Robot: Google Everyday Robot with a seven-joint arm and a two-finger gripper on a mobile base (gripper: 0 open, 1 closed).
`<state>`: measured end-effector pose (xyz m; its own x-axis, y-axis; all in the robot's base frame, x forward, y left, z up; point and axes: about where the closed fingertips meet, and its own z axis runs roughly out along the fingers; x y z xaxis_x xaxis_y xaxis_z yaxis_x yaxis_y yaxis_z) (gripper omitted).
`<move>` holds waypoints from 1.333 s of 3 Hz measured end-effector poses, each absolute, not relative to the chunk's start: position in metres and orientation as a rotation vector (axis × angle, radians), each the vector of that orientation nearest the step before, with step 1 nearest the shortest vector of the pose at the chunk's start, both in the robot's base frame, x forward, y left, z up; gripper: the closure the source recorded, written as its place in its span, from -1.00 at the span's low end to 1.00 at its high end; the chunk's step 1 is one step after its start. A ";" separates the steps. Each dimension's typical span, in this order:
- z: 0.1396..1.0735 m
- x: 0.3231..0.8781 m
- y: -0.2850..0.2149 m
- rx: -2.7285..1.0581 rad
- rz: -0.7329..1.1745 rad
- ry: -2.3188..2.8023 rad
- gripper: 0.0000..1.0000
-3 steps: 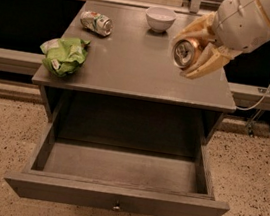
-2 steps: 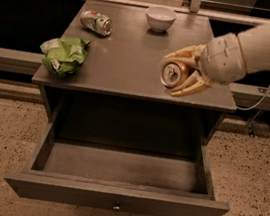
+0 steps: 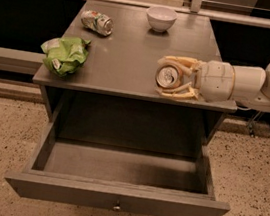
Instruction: Place orange can into top drawer
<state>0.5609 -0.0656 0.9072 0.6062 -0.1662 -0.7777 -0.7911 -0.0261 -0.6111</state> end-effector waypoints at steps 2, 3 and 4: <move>0.897 0.555 -0.064 -1.716 0.431 0.859 1.00; 0.898 0.555 -0.063 -1.716 0.432 0.855 1.00; 0.923 0.538 -0.058 -1.729 0.382 0.775 1.00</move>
Offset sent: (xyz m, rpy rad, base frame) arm -0.0101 -0.0413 -0.0259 -0.6815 -0.3523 -0.1990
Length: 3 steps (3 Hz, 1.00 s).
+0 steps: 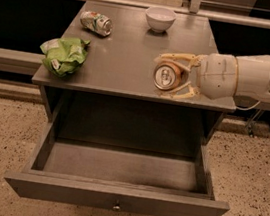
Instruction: Place orange can into top drawer
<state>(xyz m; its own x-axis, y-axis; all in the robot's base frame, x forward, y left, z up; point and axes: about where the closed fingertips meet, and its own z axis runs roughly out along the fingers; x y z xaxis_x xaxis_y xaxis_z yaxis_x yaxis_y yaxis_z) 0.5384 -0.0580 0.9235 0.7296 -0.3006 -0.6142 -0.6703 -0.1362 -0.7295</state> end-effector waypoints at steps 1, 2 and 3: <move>0.965 0.489 -0.043 -1.759 0.307 0.654 1.00; 0.969 0.465 -0.041 -1.688 0.346 0.656 1.00; 0.949 0.455 -0.055 -1.471 0.461 0.750 1.00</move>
Offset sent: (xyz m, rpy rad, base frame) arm -0.0981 0.0122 0.0497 0.1485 -0.0655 0.0190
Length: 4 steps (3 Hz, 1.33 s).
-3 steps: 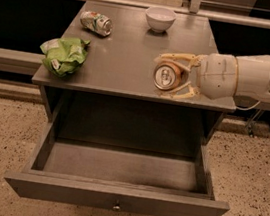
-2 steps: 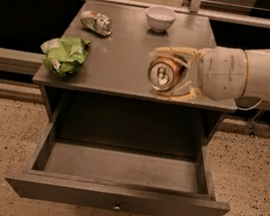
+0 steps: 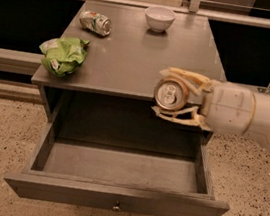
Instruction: Place orange can into top drawer
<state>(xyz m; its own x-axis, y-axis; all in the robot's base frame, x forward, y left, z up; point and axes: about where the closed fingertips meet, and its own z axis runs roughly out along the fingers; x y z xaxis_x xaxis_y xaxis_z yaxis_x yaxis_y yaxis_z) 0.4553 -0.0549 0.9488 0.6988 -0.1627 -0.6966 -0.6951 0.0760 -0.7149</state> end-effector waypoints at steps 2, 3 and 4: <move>0.869 0.455 -0.129 -1.113 0.707 1.121 1.00; 0.869 0.455 -0.128 -1.110 0.717 1.129 1.00; 0.867 0.462 -0.121 -1.110 0.792 1.128 1.00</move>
Offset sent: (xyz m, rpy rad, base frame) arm 0.0023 -0.1311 -0.1374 0.2693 0.6892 -0.2922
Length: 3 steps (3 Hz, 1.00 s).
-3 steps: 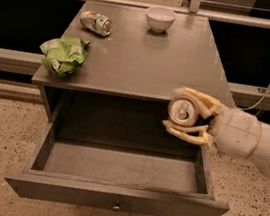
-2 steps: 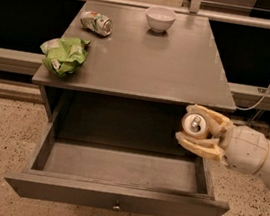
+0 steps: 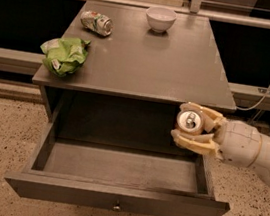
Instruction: Place orange can into top drawer
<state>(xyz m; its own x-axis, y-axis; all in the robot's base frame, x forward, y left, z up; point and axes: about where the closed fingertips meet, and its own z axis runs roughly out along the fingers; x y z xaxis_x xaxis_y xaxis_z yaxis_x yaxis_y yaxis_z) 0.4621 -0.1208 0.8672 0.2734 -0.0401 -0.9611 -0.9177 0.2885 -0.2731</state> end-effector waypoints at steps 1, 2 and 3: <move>0.843 0.474 -0.079 -1.129 1.004 1.153 1.00; 0.802 0.468 0.003 -1.246 1.202 1.189 1.00; 0.778 0.462 0.044 -1.297 1.272 1.202 1.00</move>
Offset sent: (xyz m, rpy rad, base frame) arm -0.0076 0.1948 -0.1108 -0.0962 0.3996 0.4976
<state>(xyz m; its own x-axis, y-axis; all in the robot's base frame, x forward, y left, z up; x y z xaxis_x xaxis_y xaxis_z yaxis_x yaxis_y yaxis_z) 0.4620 0.0439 0.7780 -0.0136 -0.0363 -0.9993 -0.9956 -0.0921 0.0168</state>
